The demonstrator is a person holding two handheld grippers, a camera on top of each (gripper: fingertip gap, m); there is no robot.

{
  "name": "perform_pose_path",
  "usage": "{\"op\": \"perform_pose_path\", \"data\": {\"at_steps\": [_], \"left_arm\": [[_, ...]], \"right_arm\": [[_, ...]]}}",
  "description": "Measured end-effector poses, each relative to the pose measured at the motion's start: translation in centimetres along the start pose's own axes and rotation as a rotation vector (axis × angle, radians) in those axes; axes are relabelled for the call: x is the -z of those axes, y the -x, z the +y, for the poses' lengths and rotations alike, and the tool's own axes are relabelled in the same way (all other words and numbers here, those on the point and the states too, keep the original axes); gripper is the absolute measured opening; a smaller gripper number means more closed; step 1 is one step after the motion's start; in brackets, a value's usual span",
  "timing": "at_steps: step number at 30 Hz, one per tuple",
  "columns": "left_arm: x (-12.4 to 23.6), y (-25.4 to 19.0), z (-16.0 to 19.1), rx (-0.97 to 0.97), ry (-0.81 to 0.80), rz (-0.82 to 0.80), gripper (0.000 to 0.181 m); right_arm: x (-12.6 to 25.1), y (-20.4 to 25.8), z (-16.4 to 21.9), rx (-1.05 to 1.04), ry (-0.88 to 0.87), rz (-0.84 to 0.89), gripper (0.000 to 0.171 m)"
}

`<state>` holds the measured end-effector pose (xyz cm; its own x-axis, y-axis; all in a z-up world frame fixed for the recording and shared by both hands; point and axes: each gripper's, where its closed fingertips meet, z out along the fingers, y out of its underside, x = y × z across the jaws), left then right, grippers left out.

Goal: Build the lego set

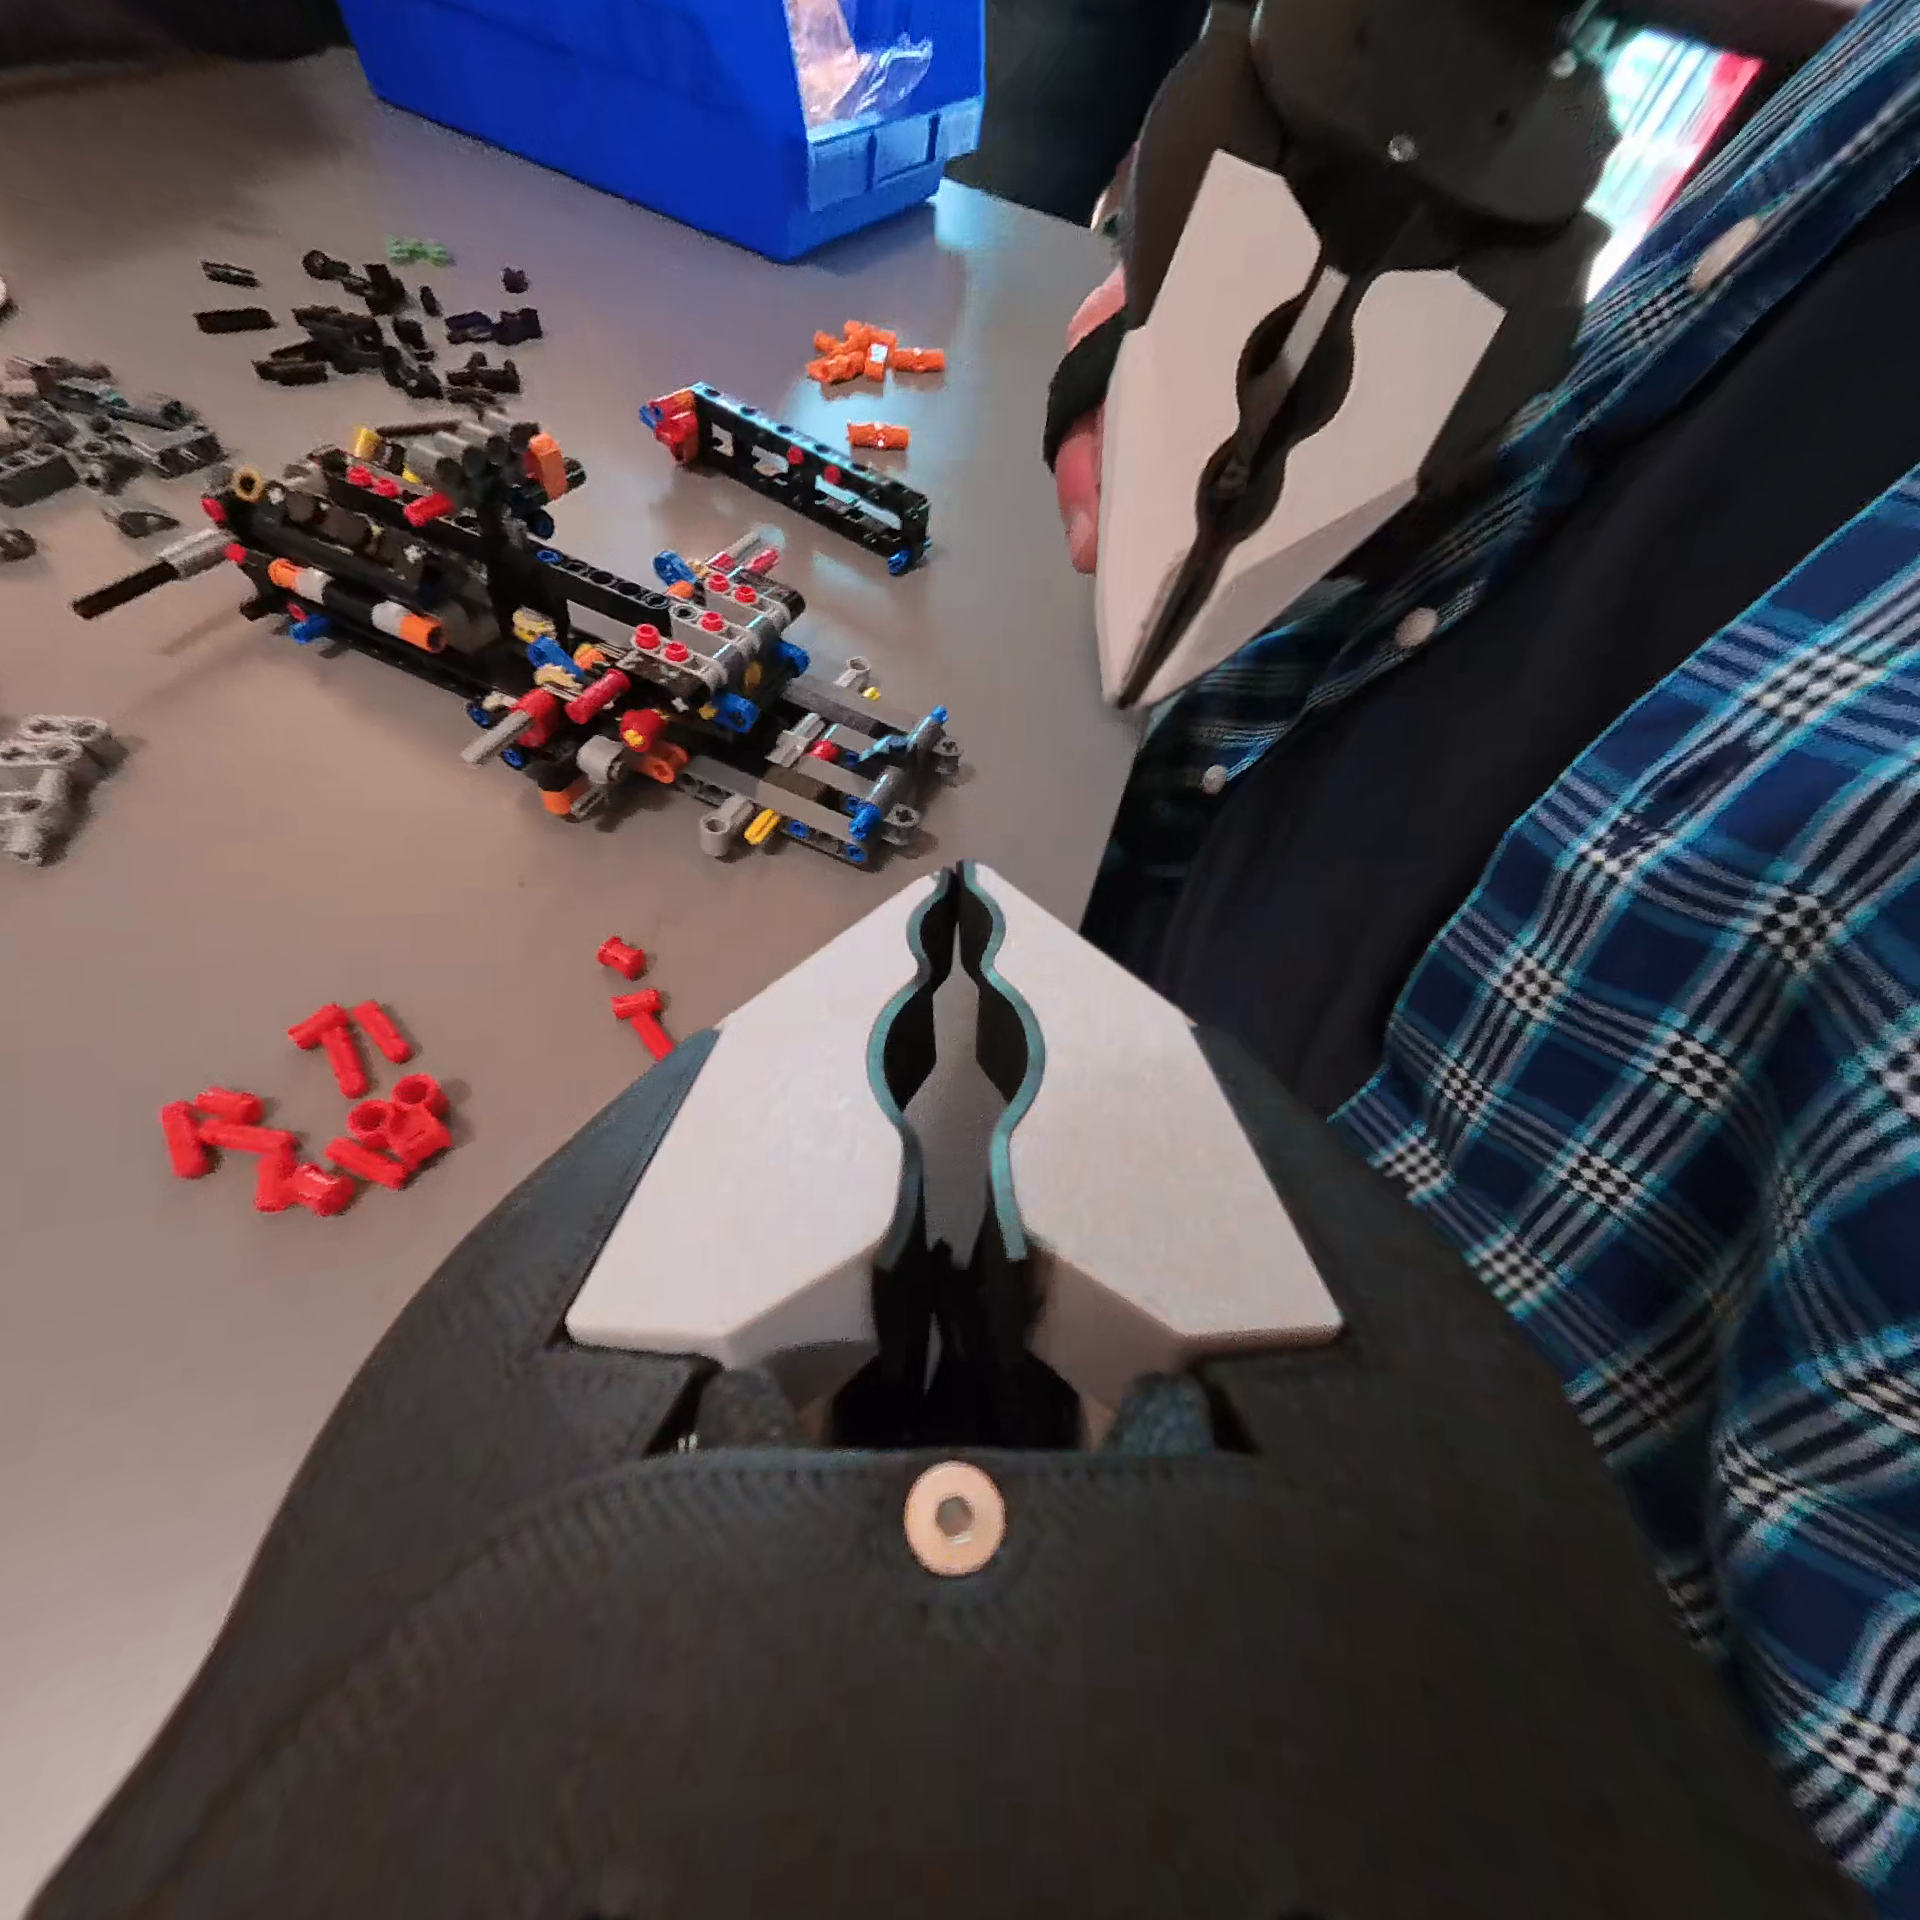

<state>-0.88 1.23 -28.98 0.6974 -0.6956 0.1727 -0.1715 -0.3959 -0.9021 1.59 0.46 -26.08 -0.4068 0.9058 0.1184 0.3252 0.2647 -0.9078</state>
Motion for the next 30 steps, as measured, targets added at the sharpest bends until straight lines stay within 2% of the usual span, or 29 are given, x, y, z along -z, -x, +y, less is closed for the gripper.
{"op": "perform_pose_path", "data": {"at_steps": [5,9,13,17,20,22,24,27,30], "left_arm": [[0.2,1.9,-1.2,-0.063,0.056,-0.084,0.000],[0.2,5.6,-3.0,-0.146,0.083,-0.173,0.000],[1.4,9.7,-5.2,0.010,-0.075,-0.238,0.000],[3.5,12.0,-2.4,0.002,-0.092,-0.449,0.000],[4.9,12.3,-2.8,-0.002,-0.160,-0.509,0.000],[4.9,12.0,-3.6,-0.013,-0.218,-0.483,0.000],[4.6,12.1,-3.4,-0.047,-0.183,-0.485,0.000],[5.0,11.9,-4.2,-0.005,-0.263,-0.435,0.000],[5.6,13.1,-4.7,0.064,-0.320,-0.392,0.000]], "right_arm": [[0.1,0.4,-0.3,0.022,0.003,0.012,0.000],[-0.2,1.0,-0.5,0.036,0.000,-0.006,0.000],[0.0,1.1,-0.8,0.020,-0.030,-0.018,0.000],[0.6,0.6,0.3,-0.011,-0.037,-0.009,0.000],[1.5,0.4,-0.1,-0.084,-0.132,-0.042,0.000],[2.4,0.5,0.0,-0.124,-0.193,-0.102,0.000],[5.0,0.1,-2.2,-0.229,-0.394,-0.190,0.000],[8.7,-0.8,-4.0,-0.306,-0.617,-0.308,0.000],[8.9,-0.1,-4.7,-0.332,-0.647,-0.435,0.000]]}}
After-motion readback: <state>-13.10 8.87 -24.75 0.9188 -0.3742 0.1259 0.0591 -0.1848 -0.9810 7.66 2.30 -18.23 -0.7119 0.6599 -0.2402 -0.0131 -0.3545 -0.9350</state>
